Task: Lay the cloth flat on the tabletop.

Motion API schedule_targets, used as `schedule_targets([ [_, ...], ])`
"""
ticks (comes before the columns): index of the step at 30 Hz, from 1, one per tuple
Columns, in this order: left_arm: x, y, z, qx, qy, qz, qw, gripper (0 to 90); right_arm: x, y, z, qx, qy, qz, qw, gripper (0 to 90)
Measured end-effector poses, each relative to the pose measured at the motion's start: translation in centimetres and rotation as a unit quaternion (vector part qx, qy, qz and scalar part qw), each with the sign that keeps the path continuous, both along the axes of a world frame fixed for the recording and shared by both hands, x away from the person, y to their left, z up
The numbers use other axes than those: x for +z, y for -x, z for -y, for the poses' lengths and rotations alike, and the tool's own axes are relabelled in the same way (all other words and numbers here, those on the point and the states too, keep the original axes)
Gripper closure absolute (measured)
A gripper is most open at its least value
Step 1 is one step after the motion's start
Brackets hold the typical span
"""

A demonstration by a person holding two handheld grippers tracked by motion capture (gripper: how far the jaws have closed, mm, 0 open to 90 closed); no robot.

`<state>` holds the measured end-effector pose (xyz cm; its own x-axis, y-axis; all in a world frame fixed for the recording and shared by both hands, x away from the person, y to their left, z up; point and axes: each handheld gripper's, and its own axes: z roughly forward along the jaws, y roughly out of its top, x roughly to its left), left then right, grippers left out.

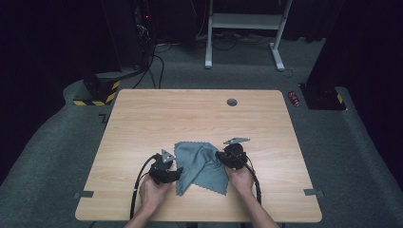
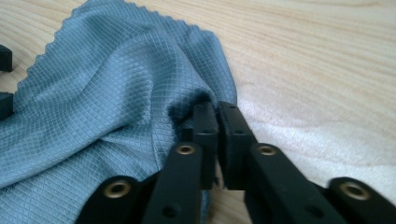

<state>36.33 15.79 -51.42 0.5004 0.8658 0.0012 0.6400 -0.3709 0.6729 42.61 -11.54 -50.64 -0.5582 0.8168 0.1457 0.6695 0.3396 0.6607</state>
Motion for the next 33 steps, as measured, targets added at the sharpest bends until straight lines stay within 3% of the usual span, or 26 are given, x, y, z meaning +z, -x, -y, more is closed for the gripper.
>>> schedule_targets([
  [7, -0.4, 0.5, -0.8, 0.007, 0.015, 0.013, 0.9998, 45.6, 1.9, 0.1, -0.1, 0.008, 0.015, 0.026, 0.9995, 88.6],
  [10, -0.6, 0.8, -0.8, 0.010, 0.021, 0.024, 0.9994, 45.3, 3.2, 0.3, -0.6, 0.016, 0.038, 0.045, 0.9981, 88.5],
  [11, -0.8, 0.9, -0.9, 0.009, 0.024, 0.034, 0.9991, 44.8, 4.2, 0.6, -1.4, 0.031, 0.056, 0.065, 0.9958, 88.4],
  [13, -1.1, 1.1, -1.1, 0.009, 0.032, 0.047, 0.9983, 44.2, 4.8, 1.0, -2.3, 0.048, 0.072, 0.083, 0.9928, 88.4],
  [17, -1.3, 1.3, -1.1, 0.013, 0.034, 0.055, 0.9978, 43.7, 5.4, 1.7, -5.1, 0.093, 0.099, 0.099, 0.9858, 88.2],
  [20, -1.3, 1.3, -1.0, 0.014, 0.034, 0.054, 0.9978, 42.4, 4.5, 1.7, -7.1, 0.113, 0.092, 0.084, 0.9857, 87.6],
  [26, -1.3, 1.2, -0.6, 0.019, 0.027, 0.051, 0.9982, 35.0, 1.1, 1.4, -10.0, 0.146, 0.090, 0.022, 0.9850, 79.8],
  [29, -1.3, 1.2, -0.6, 0.020, 0.028, 0.051, 0.9981, 34.6, 1.7, 1.7, -9.0, 0.141, 0.051, 0.026, 0.9883, 74.8],
  [31, -1.3, 1.2, -0.5, 0.021, 0.028, 0.051, 0.9981, 34.5, 3.0, 1.9, -7.5, 0.116, 0.011, 0.037, 0.9925, 74.0],
  [33, -1.3, 1.2, -0.5, 0.021, 0.028, 0.051, 0.9981, 34.3, 4.2, 1.8, -5.7, 0.094, -0.011, 0.053, 0.9941, 73.8],
])
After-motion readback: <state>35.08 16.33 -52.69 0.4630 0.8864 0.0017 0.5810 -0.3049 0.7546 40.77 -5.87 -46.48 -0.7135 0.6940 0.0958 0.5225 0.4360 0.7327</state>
